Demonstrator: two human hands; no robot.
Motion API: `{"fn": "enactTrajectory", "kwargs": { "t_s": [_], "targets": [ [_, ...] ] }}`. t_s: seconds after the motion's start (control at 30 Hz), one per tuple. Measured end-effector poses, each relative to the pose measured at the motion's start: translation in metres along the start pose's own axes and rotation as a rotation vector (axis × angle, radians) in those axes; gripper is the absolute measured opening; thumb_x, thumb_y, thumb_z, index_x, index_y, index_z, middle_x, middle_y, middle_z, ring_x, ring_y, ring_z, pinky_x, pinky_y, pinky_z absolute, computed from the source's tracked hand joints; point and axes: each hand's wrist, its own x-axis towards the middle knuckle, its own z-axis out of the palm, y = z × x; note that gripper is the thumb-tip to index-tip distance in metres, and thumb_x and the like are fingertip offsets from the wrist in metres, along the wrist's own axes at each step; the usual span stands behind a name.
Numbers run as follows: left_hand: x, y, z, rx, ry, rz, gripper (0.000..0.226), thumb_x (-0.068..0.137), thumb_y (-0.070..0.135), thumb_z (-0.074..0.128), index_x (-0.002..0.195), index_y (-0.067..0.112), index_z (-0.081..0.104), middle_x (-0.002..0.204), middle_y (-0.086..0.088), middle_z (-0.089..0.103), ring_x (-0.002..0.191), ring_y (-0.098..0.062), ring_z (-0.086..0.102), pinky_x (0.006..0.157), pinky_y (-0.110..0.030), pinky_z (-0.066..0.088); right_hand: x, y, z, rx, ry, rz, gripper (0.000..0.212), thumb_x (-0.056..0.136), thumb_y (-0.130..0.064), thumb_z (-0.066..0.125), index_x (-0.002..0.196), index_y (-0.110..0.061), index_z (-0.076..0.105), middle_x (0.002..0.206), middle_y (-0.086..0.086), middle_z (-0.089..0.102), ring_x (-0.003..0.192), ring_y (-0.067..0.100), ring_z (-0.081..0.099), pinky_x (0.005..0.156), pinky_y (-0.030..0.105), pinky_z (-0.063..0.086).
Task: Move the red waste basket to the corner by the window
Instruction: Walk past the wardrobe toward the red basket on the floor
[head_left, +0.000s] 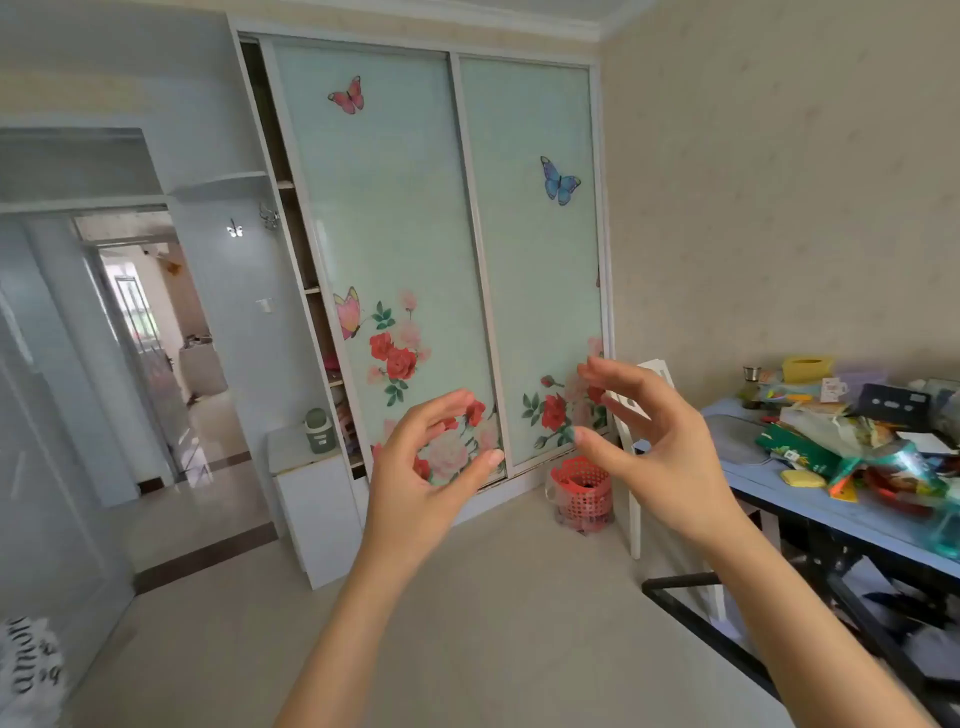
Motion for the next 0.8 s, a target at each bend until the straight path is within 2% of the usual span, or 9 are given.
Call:
{"fn": "enactTrajectory", "kwargs": {
  "t_s": [0.07,0.2,0.33,0.4,0.53,0.7,0.8],
  "targets": [
    [0.011,-0.009,0.004,0.005,0.006,-0.001,0.053,0.076,0.033,0.082,0.125,0.033,0.062,0.126,0.024,0.065,0.121,0.001,0.059,0.100,-0.011,0.044,0.009,0.009,0.003,0.014,0.023,-0.020,0.054,0.076,-0.041,0.075,0.127,-0.042,0.057,0.131,-0.016,0.063,0.129,0.007,0.056,0.108,0.036,0.047],
    [0.044,-0.043,0.017,0.017,0.015,0.007,0.058,0.072,0.046,0.077,0.126,0.031,0.062,0.126,0.021,0.066,0.122,0.001,0.059,0.099,-0.008,0.043,0.040,0.048,0.010,0.041,0.004,-0.038,0.052,0.076,-0.038,0.076,0.123,-0.045,0.057,0.131,-0.017,0.063,0.129,0.006,0.056,0.107,0.031,0.046],
    [0.082,-0.076,0.033,0.038,0.008,0.019,0.056,0.071,0.053,0.077,0.123,0.044,0.060,0.127,0.024,0.064,0.123,0.001,0.059,0.100,-0.010,0.043,0.078,0.087,0.013,0.062,0.013,-0.062,0.052,0.076,-0.034,0.077,0.124,-0.041,0.058,0.130,-0.017,0.063,0.128,0.004,0.056,0.106,0.025,0.045],
    [0.105,-0.095,0.043,0.043,0.010,0.018,0.054,0.072,0.049,0.077,0.122,0.047,0.059,0.127,0.025,0.064,0.123,0.001,0.059,0.103,-0.016,0.045,0.099,0.107,0.014,0.072,0.007,-0.071,0.053,0.076,-0.034,0.077,0.124,-0.039,0.058,0.129,-0.017,0.064,0.127,0.003,0.057,0.105,0.021,0.045],
    [0.146,-0.129,0.061,0.045,0.026,0.030,0.052,0.076,0.036,0.080,0.124,0.040,0.061,0.127,0.020,0.065,0.125,-0.005,0.059,0.107,-0.033,0.045,0.139,0.146,0.012,0.088,-0.006,-0.082,0.054,0.076,-0.028,0.078,0.126,-0.032,0.059,0.129,-0.016,0.064,0.126,0.003,0.057,0.104,0.018,0.045],
    [0.183,-0.167,0.080,0.058,0.040,0.030,0.052,0.077,0.034,0.081,0.125,0.035,0.062,0.127,0.019,0.066,0.124,-0.007,0.060,0.106,-0.034,0.045,0.175,0.188,0.010,0.084,-0.014,-0.082,0.055,0.075,-0.032,0.077,0.127,-0.032,0.059,0.129,-0.016,0.064,0.127,0.003,0.057,0.103,0.015,0.044],
    [0.203,-0.187,0.087,0.071,0.032,0.034,0.050,0.078,0.033,0.081,0.124,0.040,0.061,0.126,0.019,0.066,0.124,-0.006,0.059,0.106,-0.032,0.046,0.192,0.213,0.015,0.067,-0.019,-0.079,0.055,0.077,-0.027,0.079,0.128,-0.032,0.058,0.129,-0.017,0.064,0.126,0.001,0.056,0.103,0.014,0.044]
  ]
}}
